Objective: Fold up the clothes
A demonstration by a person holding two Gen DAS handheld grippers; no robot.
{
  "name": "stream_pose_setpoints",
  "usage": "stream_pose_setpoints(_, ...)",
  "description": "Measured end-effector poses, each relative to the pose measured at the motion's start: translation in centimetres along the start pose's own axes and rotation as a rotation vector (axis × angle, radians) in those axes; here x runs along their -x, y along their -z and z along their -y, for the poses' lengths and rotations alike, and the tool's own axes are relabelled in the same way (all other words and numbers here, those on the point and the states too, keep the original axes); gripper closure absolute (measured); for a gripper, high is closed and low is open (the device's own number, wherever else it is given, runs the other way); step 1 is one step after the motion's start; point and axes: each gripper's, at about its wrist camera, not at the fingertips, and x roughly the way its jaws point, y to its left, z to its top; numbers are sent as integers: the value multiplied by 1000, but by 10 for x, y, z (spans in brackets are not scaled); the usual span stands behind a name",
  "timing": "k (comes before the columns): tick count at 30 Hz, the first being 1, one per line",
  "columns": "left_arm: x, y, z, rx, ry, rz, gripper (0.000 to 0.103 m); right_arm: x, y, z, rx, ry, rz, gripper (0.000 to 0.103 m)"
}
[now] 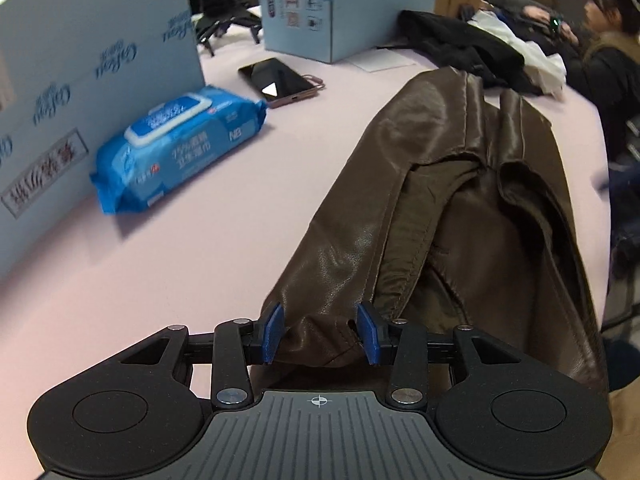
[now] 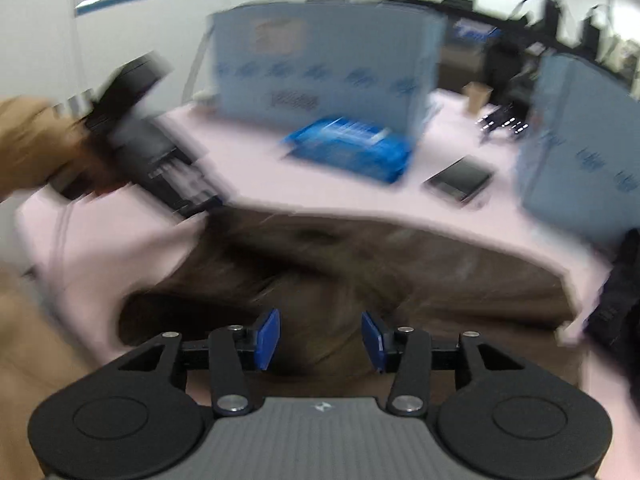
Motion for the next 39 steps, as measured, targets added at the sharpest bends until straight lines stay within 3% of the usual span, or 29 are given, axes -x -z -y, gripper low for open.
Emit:
stream_pose_setpoints(4, -2, 2, -4, 13, 33, 2, 62, -20, 23, -16, -286, -322, -114, 60)
stream_pose_setpoints(7, -2, 8, -6, 54, 67, 2, 62, -52, 34, -23, -392, -370, -143, 62)
stream_pose_setpoints(11, -4, 11, -11, 102, 94, 7, 62, -84, 31, -40, -374, -315, -144, 67)
stream_pose_setpoints(16, -5, 12, -14, 123, 117, 11, 62, -77, -4, -70, -199, -115, 61, 66)
stream_pose_setpoints(19, -7, 14, -13, 120, 124, 9, 62, -84, -23, -84, -70, 0, 107, 64)
stream_pose_setpoints(23, -10, 16, -12, 124, 145, 8, 62, -111, -39, -112, 210, 180, 80, 56)
stream_pose_setpoints(27, -12, 18, -12, 120, 160, 5, 62, -126, -38, -133, 421, 235, 47, 51)
stream_pose_setpoints(29, -14, 19, -12, 116, 175, 1, 62, -138, -36, -140, 532, 274, 17, 43)
stream_pose_setpoints(32, -16, 20, -12, 113, 189, -3, 62, -159, -34, -146, 661, 317, -43, 43)
stream_pose_setpoints(35, -18, 22, -16, 137, 209, 1, 60, -170, -39, -143, 642, 293, -54, 48)
stream_pose_setpoints(37, -16, 23, -24, 189, 258, 7, 55, -172, -51, -132, 531, 234, -77, 58)
stream_pose_setpoints(39, -16, 25, -37, 273, 320, 7, 52, -172, -59, -117, 395, 174, -87, 62)
